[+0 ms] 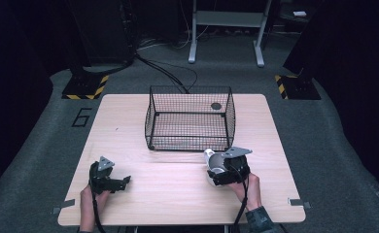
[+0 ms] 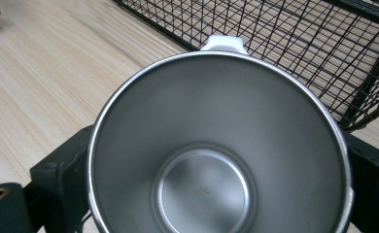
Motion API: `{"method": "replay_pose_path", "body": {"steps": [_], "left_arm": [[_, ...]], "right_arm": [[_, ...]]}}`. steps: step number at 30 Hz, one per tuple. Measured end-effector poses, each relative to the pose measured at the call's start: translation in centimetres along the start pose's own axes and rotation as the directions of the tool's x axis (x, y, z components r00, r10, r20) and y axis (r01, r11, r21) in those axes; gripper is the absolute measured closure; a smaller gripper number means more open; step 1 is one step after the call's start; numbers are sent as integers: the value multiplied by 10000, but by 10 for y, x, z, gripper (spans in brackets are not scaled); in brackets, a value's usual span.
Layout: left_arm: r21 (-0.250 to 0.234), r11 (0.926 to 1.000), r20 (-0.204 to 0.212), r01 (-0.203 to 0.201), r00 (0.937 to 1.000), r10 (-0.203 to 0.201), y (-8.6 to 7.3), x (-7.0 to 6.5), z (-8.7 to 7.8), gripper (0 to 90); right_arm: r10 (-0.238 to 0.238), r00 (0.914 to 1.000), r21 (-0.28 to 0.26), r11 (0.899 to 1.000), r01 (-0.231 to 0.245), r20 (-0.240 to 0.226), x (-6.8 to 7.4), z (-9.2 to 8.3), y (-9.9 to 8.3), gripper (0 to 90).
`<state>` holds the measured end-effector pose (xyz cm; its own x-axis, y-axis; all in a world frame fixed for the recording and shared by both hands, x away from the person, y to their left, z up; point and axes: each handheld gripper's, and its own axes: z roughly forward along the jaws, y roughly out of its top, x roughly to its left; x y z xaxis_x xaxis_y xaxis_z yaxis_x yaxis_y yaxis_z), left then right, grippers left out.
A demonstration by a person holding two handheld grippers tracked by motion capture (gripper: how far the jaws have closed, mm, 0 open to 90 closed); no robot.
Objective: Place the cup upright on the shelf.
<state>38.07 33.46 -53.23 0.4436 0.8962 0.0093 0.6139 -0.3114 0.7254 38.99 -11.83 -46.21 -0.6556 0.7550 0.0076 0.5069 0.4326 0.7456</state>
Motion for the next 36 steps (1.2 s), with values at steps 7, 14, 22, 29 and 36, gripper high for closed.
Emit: {"method": "replay_pose_path", "body": {"steps": [7,14,22,29,36], "left_arm": [[26,10000,18,1,10000,-1,0,0,0,4],[101,9999,49,-16,10000,15,0,0,-1,4],[84,10000,30,-28,10000,28,0,0,-1,4],[90,10000,25,-29,10000,29,0,0,-1,4],[84,10000,29,-26,10000,26,0,0,-1,4]], "right_arm": [[-70,10000,-177,9998,69,-43,0,0,-2,57],[-95,9999,-271,9996,93,-73,2,-4,-1,58],[-148,9997,-392,9991,140,-205,2,-12,7,58],[-189,9992,-472,9987,172,-363,0,-17,12,59],[-183,9984,-522,9985,155,-532,-2,-22,18,59]]}}
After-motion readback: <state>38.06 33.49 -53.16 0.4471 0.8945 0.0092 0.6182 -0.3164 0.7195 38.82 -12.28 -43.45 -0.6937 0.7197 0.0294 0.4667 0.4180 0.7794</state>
